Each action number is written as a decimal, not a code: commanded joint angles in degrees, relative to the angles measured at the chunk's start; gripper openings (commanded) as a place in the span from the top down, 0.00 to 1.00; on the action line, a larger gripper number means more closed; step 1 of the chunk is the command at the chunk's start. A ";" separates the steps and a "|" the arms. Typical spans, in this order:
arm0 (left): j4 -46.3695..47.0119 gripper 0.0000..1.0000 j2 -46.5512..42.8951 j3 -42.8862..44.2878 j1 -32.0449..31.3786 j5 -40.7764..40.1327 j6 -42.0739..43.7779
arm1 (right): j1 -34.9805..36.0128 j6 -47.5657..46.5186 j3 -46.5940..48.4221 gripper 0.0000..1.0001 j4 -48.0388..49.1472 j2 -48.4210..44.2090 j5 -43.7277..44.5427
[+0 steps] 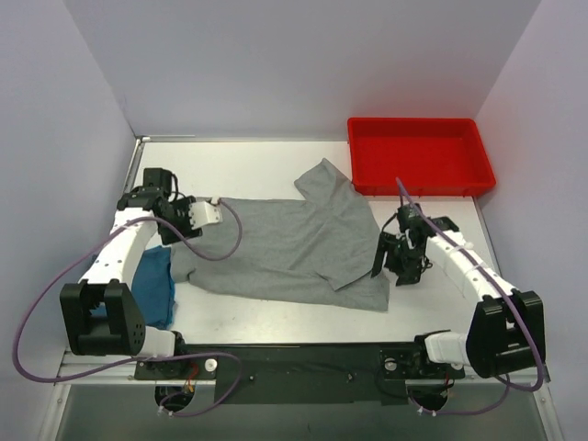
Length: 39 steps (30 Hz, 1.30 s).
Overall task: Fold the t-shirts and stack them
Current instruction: Fold the flattened tshirt in 1/3 of the way
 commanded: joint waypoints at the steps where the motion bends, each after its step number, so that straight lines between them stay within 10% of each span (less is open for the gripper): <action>1: -15.04 0.38 -2.80 -5.43 -0.41 8.89 8.32 | 1.23 11.40 -13.47 0.38 5.97 -2.11 -8.56; 5: -11.63 0.34 -3.42 -9.12 -0.93 8.45 6.84 | 1.50 12.38 -17.72 0.42 11.17 0.96 -10.76; 8: -12.05 0.34 -3.68 -9.48 -1.46 7.93 6.75 | 0.45 12.21 -18.25 0.88 10.57 2.37 -9.72; 10: -13.36 0.34 -4.12 -9.57 -1.90 7.31 7.53 | -2.35 11.15 -18.08 1.00 8.29 0.79 -7.09; 24: -14.25 0.31 -13.43 -21.60 -20.35 7.57 -6.15 | -17.22 3.59 -14.48 1.00 2.49 -1.85 -2.15; 39: 5.25 0.38 -16.25 -35.05 -23.00 -0.77 -18.74 | -18.02 3.15 -12.89 1.00 2.92 -1.15 -2.50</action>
